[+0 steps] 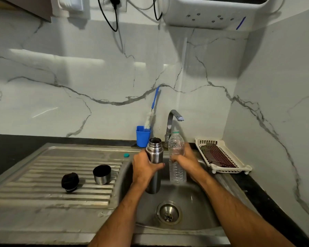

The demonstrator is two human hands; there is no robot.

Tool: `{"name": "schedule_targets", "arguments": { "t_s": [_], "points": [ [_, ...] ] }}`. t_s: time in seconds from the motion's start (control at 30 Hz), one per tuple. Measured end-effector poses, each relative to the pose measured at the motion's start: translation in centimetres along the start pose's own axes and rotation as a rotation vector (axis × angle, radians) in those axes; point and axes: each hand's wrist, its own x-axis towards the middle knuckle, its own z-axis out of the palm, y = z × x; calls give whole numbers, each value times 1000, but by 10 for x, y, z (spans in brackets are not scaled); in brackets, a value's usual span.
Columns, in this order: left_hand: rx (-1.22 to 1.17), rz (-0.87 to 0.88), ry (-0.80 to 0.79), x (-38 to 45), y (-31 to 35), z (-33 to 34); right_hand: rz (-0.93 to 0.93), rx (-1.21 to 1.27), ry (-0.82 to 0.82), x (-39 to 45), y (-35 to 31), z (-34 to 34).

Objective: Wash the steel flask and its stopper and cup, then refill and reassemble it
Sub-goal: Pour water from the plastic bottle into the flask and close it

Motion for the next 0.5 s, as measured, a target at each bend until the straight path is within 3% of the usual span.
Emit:
{"name": "schedule_targets", "arguments": {
  "t_s": [0.33, 0.5],
  "points": [
    [82, 55, 107, 38, 31, -62, -161, -14, 88, 15, -30, 27],
    [127, 59, 165, 64, 33, -97, -151, 1, 108, 32, -49, 55]
  ]
}}
